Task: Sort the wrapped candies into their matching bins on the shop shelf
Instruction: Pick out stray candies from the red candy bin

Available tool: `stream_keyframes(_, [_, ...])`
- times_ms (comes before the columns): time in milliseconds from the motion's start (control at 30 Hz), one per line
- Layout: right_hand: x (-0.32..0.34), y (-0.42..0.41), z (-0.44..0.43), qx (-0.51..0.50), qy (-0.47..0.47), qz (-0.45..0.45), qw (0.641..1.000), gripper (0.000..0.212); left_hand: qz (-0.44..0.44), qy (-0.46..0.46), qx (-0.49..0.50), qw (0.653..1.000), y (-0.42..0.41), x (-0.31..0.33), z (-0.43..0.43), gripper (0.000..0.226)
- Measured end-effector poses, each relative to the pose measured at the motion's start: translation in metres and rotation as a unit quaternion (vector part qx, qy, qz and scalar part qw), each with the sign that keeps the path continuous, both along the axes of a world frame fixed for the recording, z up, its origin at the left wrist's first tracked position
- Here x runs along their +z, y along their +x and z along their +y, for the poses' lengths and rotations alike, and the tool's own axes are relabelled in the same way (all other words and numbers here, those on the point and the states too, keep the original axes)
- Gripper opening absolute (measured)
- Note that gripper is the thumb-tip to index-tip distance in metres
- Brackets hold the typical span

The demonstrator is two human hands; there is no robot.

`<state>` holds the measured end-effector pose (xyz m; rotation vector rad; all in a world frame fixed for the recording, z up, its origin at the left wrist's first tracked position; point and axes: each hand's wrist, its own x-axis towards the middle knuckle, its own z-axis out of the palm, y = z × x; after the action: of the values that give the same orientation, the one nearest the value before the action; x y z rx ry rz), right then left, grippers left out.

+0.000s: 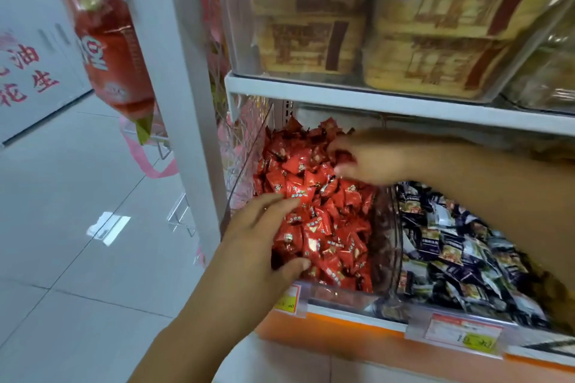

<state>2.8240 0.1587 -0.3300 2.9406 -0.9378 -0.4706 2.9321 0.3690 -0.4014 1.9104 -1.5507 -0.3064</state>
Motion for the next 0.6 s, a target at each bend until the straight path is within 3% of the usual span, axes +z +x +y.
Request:
stream_keyframes(67, [-0.019,-0.002,0.022,-0.007,0.002,0.072,0.997,0.059,-0.012,0.036,-0.010,0.999,-0.002,-0.005,-0.009,0.092])
stream_keyframes(133, [-0.036,-0.002,0.047,0.012,0.035,0.075,0.996,0.061,-0.019,0.053,-0.010,0.998,0.000,-0.009,-0.017,0.100])
stream_keyframes(233, [-0.034,-0.016,0.076,0.019,0.103,0.042,0.994,0.062,-0.025,0.071,-0.007,0.997,0.008,-0.011,-0.023,0.109])
stream_keyframes(367, [-0.007,-0.029,0.063,0.019,0.149,-0.014,0.988,0.052,-0.064,0.084,-0.034,0.994,0.006,-0.009,-0.025,0.106])
stream_keyframes(500, [0.013,-0.010,0.014,-0.042,0.100,-0.085,0.990,0.046,-0.082,0.099,-0.019,0.992,0.005,-0.008,-0.030,0.106])
stream_keyframes(600, [-0.002,0.005,0.009,-0.023,0.096,0.002,0.995,0.055,-0.079,0.103,-0.004,0.992,0.009,-0.013,-0.032,0.112])
